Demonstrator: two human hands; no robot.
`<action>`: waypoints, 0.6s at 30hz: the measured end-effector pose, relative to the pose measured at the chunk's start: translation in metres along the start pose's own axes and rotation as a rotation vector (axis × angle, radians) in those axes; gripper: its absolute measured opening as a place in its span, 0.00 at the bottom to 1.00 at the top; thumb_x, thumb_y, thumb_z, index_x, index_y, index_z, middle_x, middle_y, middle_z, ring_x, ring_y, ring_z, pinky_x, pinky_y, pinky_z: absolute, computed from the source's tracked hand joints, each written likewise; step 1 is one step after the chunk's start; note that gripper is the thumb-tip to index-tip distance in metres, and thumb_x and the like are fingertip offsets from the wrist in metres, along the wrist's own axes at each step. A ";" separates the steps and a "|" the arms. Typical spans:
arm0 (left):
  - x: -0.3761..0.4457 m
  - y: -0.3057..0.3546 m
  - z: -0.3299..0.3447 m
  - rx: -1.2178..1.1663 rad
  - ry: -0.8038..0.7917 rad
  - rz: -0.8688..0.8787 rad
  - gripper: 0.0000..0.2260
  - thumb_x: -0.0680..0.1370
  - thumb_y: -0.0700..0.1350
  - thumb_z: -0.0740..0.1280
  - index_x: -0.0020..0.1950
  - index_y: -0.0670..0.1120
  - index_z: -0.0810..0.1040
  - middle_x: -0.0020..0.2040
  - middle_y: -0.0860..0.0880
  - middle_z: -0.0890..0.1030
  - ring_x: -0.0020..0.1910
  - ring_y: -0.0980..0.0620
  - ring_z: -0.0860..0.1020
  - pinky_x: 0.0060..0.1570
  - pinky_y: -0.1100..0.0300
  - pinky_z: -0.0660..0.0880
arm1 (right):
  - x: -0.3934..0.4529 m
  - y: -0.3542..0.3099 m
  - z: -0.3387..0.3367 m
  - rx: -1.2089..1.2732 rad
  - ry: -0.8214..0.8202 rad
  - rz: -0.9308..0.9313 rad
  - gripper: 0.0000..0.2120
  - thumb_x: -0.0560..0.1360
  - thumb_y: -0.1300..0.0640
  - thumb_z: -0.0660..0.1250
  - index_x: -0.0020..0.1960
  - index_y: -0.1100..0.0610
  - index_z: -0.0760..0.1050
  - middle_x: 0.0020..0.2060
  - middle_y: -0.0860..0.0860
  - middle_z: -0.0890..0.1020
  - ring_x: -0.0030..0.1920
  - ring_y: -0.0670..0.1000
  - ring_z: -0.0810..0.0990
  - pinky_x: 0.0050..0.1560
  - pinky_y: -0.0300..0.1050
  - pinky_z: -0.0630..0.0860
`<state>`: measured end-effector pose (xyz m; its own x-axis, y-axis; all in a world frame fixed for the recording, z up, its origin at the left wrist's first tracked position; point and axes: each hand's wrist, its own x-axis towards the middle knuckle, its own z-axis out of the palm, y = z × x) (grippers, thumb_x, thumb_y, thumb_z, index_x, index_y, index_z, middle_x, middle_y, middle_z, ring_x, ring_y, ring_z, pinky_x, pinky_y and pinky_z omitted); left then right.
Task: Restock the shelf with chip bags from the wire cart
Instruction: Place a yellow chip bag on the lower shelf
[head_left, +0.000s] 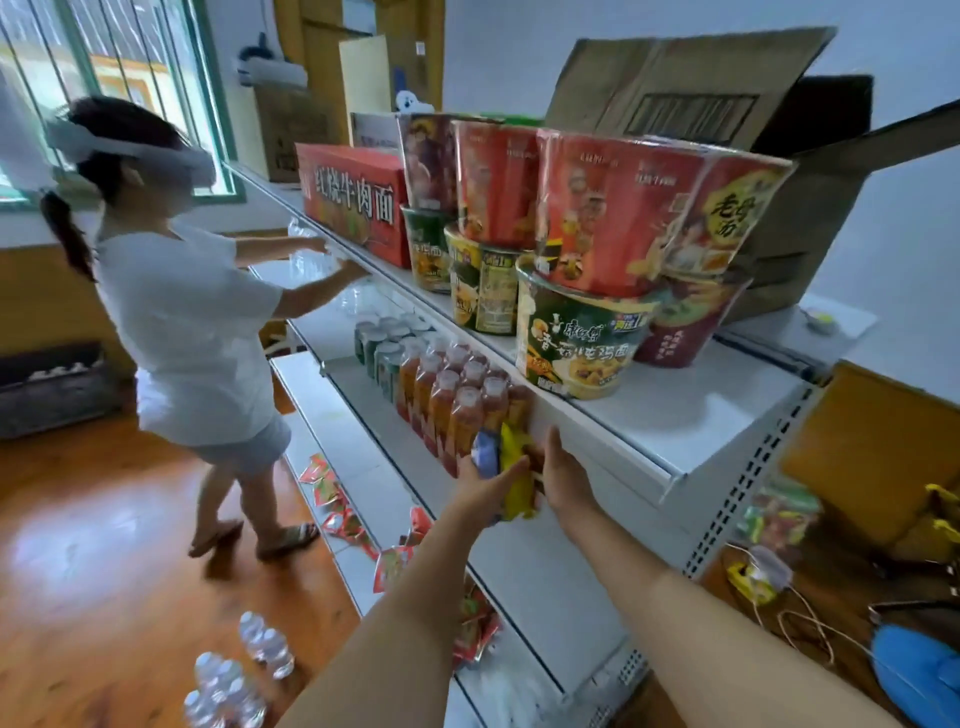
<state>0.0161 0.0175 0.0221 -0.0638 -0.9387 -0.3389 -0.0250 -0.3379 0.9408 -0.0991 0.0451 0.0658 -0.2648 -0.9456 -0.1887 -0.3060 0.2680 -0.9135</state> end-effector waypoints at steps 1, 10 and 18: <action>-0.004 0.000 -0.005 0.029 0.010 0.029 0.50 0.57 0.66 0.78 0.72 0.47 0.64 0.62 0.45 0.76 0.56 0.44 0.79 0.42 0.54 0.82 | -0.003 0.001 -0.004 0.062 -0.026 -0.009 0.42 0.72 0.25 0.43 0.60 0.53 0.80 0.57 0.57 0.83 0.58 0.57 0.81 0.64 0.55 0.75; -0.089 0.058 -0.072 0.529 -0.124 0.198 0.38 0.64 0.51 0.76 0.70 0.46 0.64 0.63 0.43 0.75 0.58 0.44 0.77 0.50 0.51 0.81 | -0.105 -0.050 -0.031 0.092 -0.212 -0.079 0.12 0.82 0.59 0.56 0.59 0.59 0.75 0.55 0.58 0.80 0.52 0.53 0.80 0.58 0.50 0.78; -0.193 0.104 -0.097 0.835 -0.573 0.173 0.17 0.73 0.49 0.73 0.60 0.52 0.75 0.55 0.50 0.82 0.50 0.52 0.82 0.53 0.53 0.81 | -0.193 -0.063 -0.054 -0.414 -0.249 -0.276 0.39 0.72 0.49 0.73 0.76 0.51 0.57 0.72 0.48 0.66 0.69 0.49 0.69 0.64 0.36 0.65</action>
<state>0.1225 0.1573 0.1853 -0.5934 -0.7224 -0.3551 -0.6425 0.1594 0.7495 -0.0781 0.2205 0.1789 0.0849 -0.9925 -0.0874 -0.6802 0.0064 -0.7330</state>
